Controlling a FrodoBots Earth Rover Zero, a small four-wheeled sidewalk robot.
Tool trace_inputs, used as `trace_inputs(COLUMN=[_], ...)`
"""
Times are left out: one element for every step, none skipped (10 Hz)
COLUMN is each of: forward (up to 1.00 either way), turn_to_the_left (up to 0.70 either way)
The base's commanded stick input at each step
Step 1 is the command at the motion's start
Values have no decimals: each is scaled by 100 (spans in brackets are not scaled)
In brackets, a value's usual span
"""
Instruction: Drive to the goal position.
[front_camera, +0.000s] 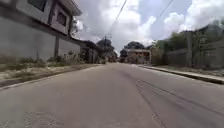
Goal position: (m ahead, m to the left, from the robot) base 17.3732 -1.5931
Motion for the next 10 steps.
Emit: trace_inputs(forward=[100, 100, 100, 100, 100, 100, 100, 100, 100, 100], turn_to_the_left=[0, 0, 0, 0, 0, 0, 0, 0, 0, -15])
